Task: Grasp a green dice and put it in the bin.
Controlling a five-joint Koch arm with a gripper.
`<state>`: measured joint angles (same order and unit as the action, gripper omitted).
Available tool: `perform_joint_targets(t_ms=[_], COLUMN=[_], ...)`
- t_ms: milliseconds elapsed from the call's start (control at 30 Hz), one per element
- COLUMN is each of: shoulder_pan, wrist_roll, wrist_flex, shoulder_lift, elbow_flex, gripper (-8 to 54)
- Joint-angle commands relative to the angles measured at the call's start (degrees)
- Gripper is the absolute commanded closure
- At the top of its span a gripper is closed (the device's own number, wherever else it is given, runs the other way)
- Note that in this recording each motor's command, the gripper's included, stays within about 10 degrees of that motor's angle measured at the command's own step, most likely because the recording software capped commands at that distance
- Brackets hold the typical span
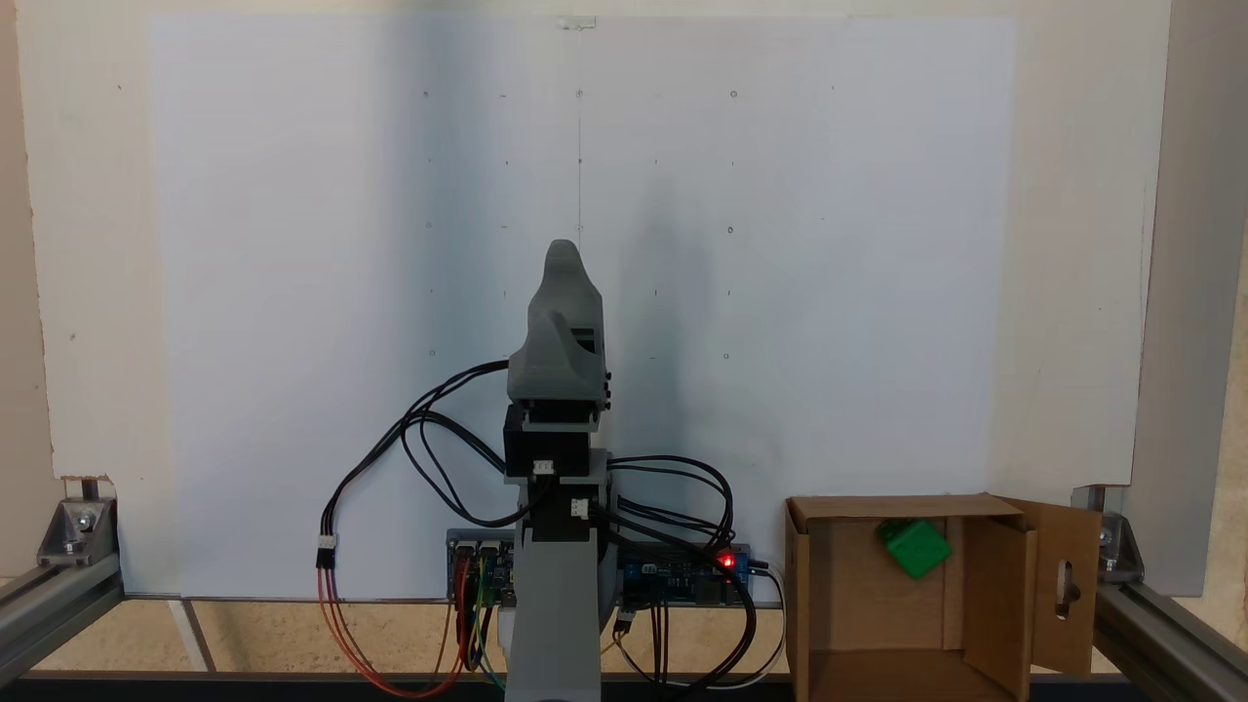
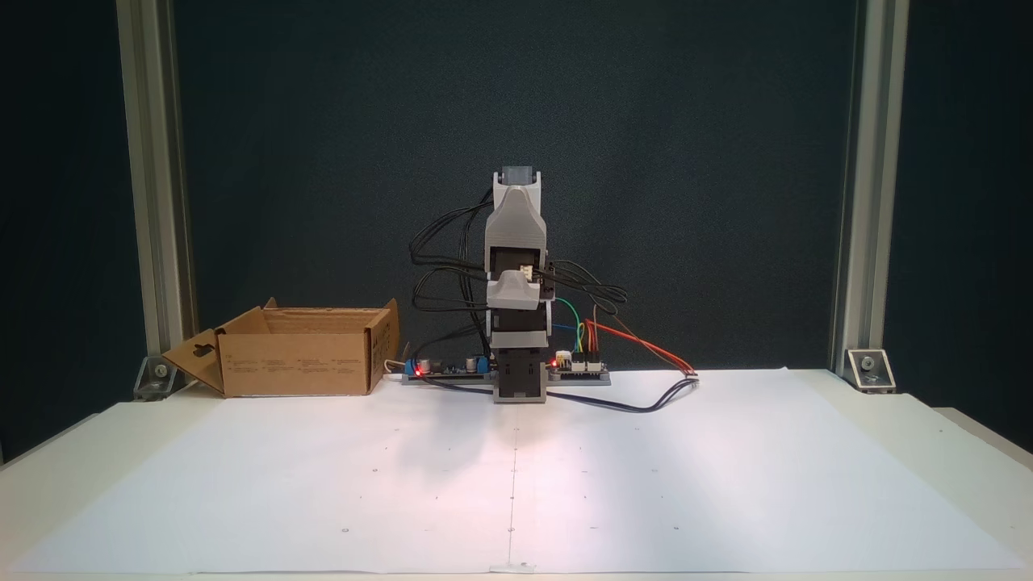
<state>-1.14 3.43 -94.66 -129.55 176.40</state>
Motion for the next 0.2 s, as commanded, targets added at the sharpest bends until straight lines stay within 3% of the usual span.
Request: perform_joint_targets(t_ms=[0, 167], shoulder_pan=[-0.1, -0.1], wrist_roll=[2.5, 2.5], wrist_flex=[-3.2, -3.2], shoulder_lift=[-6.1, -6.1], elbow_flex=[3.0, 3.0], gripper=[0.2, 0.2])
